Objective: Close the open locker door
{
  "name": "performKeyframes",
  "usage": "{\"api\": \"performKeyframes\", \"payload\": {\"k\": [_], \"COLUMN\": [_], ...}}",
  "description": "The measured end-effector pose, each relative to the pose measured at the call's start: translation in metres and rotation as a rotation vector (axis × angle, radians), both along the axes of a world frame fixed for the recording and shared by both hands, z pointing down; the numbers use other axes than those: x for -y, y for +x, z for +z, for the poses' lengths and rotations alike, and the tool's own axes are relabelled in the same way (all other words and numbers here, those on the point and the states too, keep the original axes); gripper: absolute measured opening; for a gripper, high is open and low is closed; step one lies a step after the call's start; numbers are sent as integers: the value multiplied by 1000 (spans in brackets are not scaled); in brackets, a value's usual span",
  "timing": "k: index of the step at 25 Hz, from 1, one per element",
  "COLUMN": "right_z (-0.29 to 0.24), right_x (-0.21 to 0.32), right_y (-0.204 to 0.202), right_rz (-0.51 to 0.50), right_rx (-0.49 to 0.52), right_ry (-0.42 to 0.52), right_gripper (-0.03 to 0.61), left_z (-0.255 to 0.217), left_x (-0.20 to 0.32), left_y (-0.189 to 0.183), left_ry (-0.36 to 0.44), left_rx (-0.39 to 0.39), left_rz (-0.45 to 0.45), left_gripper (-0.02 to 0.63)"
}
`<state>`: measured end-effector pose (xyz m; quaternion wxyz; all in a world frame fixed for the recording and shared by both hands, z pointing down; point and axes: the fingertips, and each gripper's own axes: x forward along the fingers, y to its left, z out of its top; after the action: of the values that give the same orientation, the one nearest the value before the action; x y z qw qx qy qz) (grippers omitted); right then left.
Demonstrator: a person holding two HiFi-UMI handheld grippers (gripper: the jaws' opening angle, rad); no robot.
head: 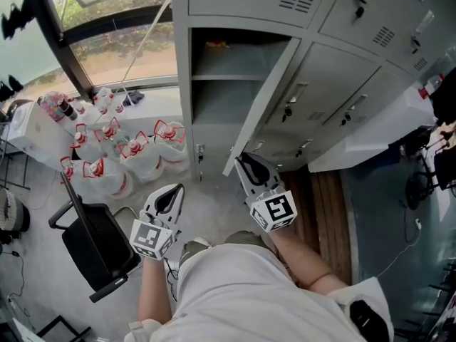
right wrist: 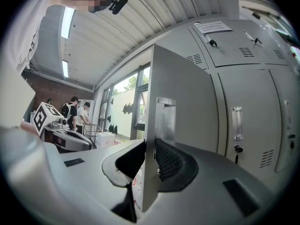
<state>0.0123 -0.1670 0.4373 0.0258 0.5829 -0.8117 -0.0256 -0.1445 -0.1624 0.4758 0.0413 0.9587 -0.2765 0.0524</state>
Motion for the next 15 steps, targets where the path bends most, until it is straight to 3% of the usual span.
{"api": "performKeyframes", "payload": {"k": [15], "right_z": [-1], "right_x": [56], "right_y": [-34], "right_rz": [-55], "right_rx": [12], "right_ry": [-19], "right_gripper": [74], "left_z": [1], "left_x": [32], "left_y": [-52], "left_ry": [-2], "left_rx": [-8], "left_rz": [-96], "left_gripper": [3]}}
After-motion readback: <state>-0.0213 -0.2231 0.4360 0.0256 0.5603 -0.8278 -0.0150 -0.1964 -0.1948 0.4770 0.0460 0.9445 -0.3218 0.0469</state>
